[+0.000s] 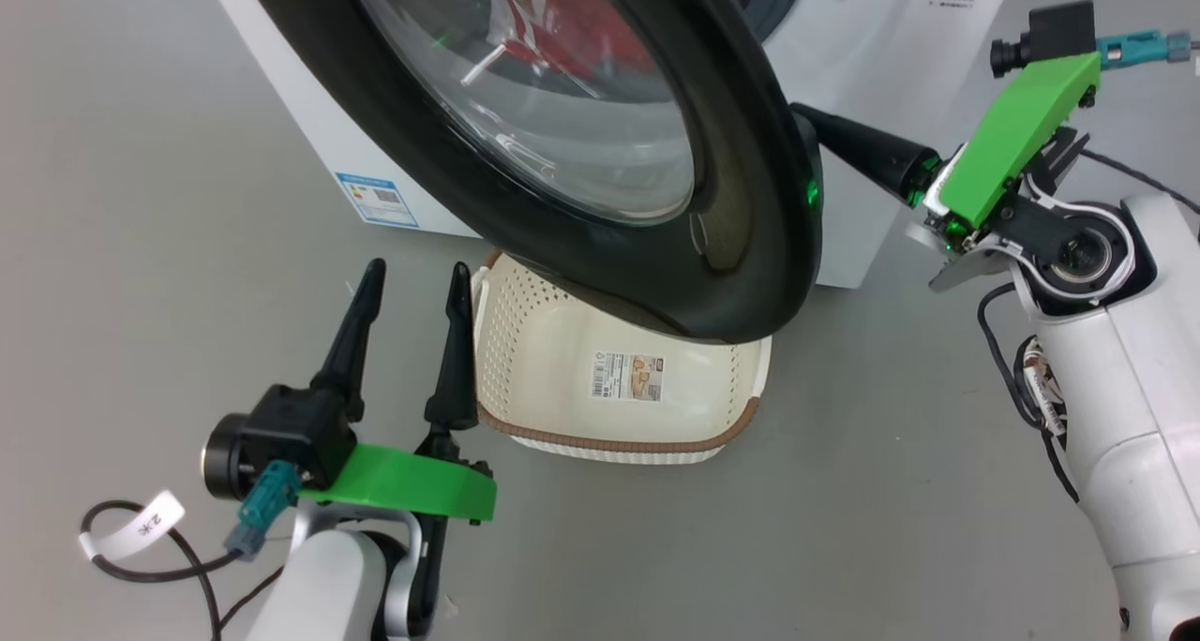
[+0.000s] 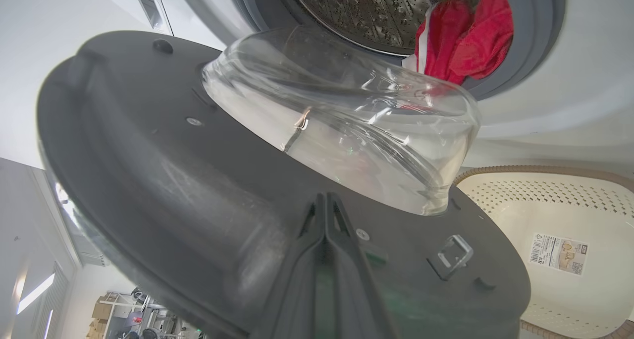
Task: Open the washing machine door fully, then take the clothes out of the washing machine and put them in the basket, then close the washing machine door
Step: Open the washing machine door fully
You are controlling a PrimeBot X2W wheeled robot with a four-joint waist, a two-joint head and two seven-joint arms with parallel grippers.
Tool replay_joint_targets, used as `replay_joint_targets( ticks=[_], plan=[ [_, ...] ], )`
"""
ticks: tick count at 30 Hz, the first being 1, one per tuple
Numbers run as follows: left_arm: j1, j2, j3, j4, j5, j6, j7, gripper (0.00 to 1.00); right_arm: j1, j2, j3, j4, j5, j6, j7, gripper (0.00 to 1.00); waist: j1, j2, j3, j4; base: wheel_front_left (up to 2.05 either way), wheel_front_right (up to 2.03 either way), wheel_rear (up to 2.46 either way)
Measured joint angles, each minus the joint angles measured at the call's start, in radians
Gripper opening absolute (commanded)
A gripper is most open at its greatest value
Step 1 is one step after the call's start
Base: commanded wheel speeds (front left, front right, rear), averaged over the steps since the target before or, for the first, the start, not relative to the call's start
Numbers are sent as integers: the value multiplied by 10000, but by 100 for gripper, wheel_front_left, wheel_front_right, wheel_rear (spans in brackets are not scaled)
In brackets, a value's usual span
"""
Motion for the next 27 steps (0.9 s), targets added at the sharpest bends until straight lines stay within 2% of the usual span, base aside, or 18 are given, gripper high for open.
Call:
replay_joint_targets(
  ticks=[27],
  plan=[
    [792, 10, 86, -142, -4, 100, 0, 100, 2195, 510, -554, -1214, -10, 0, 686, 0, 0, 0, -1031, 1164, 0, 0, 0]
  ],
)
